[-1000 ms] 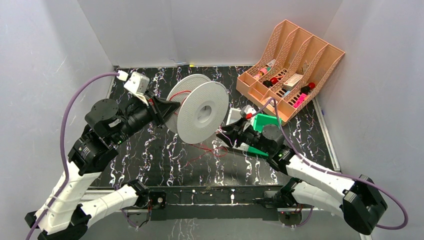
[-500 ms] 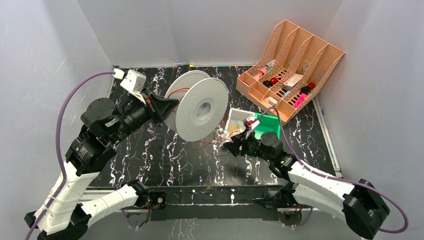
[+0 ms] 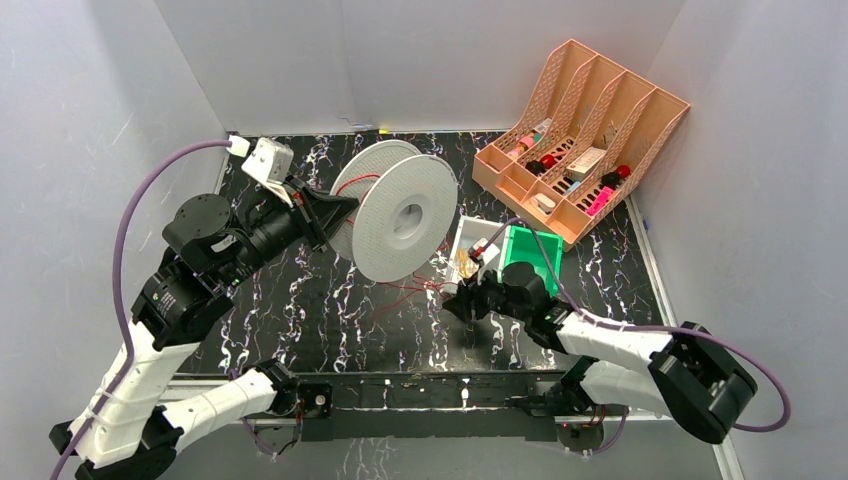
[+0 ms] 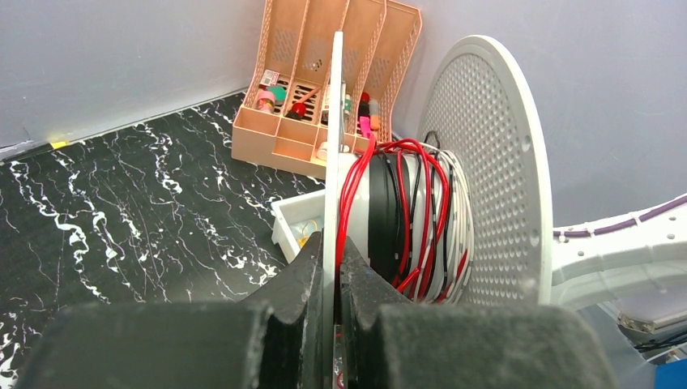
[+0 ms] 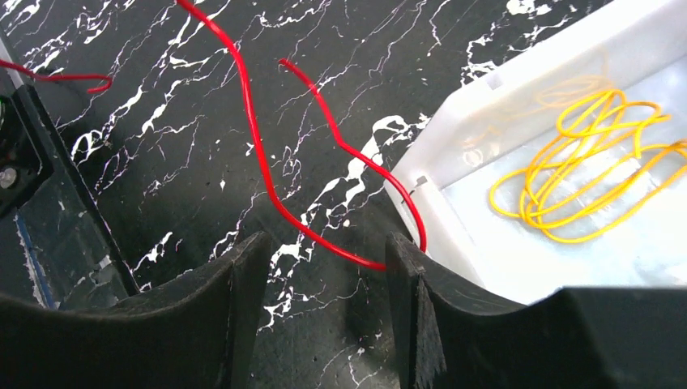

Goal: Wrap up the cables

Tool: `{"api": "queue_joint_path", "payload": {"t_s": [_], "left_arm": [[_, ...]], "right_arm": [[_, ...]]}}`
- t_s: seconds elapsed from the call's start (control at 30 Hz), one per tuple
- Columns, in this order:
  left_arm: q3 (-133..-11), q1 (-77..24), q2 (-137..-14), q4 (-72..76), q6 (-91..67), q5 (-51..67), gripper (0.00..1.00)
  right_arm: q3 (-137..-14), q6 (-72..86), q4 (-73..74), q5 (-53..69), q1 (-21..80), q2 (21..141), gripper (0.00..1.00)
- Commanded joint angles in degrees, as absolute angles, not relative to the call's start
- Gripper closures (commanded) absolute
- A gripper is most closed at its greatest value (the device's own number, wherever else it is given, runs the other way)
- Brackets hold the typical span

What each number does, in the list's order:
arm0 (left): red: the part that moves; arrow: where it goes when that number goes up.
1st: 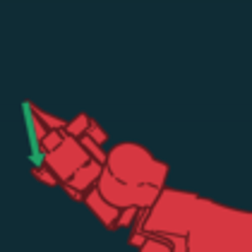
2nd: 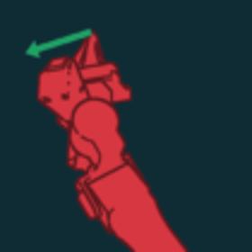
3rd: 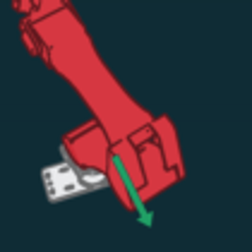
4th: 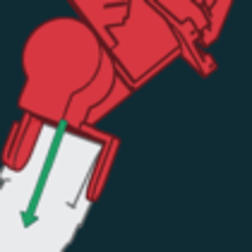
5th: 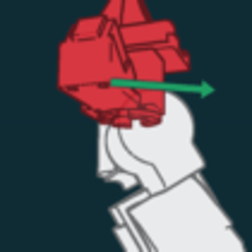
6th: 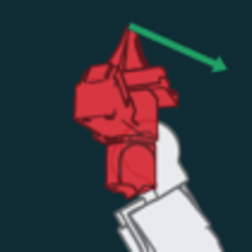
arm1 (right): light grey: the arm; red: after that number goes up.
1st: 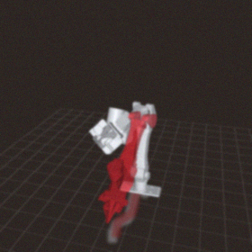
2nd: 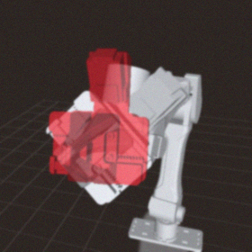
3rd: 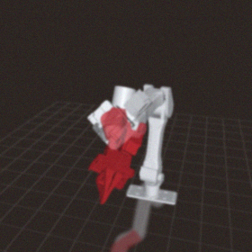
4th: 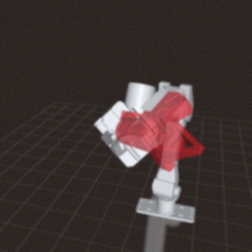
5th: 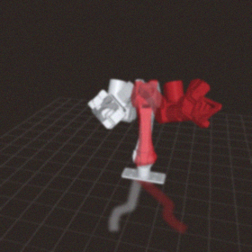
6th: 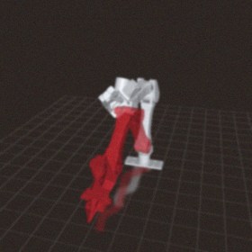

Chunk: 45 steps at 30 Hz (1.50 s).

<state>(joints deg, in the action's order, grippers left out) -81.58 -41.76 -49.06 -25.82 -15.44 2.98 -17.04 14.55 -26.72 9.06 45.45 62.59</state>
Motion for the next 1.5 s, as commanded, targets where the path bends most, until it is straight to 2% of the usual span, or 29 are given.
{"api": "queue_joint_path", "payload": {"t_s": [0.0, 0.17, 0.3, 0.37, 0.5, 0.6, 0.7, 1.03, 1.23, 1.47], "left_arm": [[-84.83, -42.0, -47.77, -20.89, -16.34, 2.93, 1.0], [-84.99, -42.01, -47.88, -21.09, -16.51, 2.47, 1.0], [-85.56, -42.0, -48.09, -21.75, -16.76, 0.93, 1.0], [-85.82, -42.01, -48.16, -22.01, -16.87, -0.09, 1.0], [-85.76, -41.96, -47.86, -22.62, -17.28, -5.92, 1.0], [-85.31, -42.01, -47.83, -22.76, -17.4, -11.28, 1.0], [-84.08, -42.01, -48.3, -22.41, -17.64, -17.04, 1.0], [-78.17, -42.01, -50.48, -16.96, -16.88, -34.01, 1.0], [-75.41, -42.01, -51.52, -12.57, -15.09, -38.52, 1.0], [-75.26, -42.01, -53.38, -11.14, -13.19, -39.87, 1.0]], "right_arm": [[-21.9, 13.3, -33.75, 12.07, 45.53, 66.21, 0.39], [-23.51, 13.78, -36.28, 14.24, 45.53, 70.45, 0.42], [-23.9, 14.18, -36.95, 15.48, 45.53, 73.07, 0.51], [-23.71, 14.68, -37.12, 16.03, 45.53, 73.69, 0.61], [-22.6, 16.11, -36.69, 16.11, 45.53, 73.17, 0.88], [-21.19, 18.28, -36.48, 16.11, 45.72, 71.91, 1.0], [-20.48, 20.97, -35.38, 14.56, 47.58, 69.93, 1.0], [-23.1, 22.87, -25.77, 2.15, 62.89, 58.53, 1.0], [-27.55, 20.17, -18.74, 0.14, 71.48, 58.03, 1.0], [-29.5, 19.03, -17.74, -0.47, 80.16, 60.75, 1.0]]}}
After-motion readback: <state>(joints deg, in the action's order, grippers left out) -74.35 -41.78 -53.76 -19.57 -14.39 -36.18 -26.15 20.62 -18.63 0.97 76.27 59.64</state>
